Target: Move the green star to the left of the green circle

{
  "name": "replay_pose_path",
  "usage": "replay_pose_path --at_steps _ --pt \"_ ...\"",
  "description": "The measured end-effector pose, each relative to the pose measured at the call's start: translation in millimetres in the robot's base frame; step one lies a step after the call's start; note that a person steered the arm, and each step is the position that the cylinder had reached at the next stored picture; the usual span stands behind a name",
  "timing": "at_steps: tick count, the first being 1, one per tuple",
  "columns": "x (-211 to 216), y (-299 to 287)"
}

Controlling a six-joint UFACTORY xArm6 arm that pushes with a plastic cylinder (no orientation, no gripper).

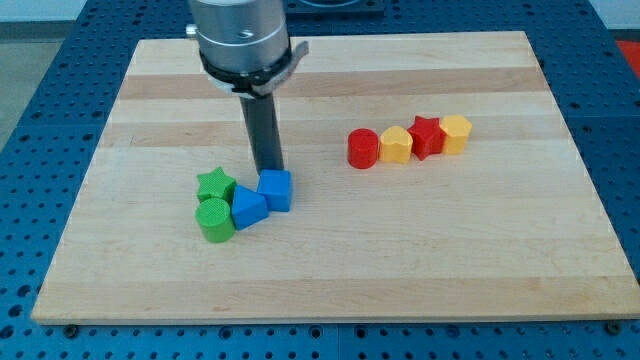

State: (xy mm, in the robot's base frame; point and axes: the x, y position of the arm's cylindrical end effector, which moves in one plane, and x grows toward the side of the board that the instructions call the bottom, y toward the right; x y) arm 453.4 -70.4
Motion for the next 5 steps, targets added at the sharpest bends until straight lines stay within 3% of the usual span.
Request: replay_pose_path --at_steps 4,5 --pt "13.6 11.4" --pt "-4.7 6.2"
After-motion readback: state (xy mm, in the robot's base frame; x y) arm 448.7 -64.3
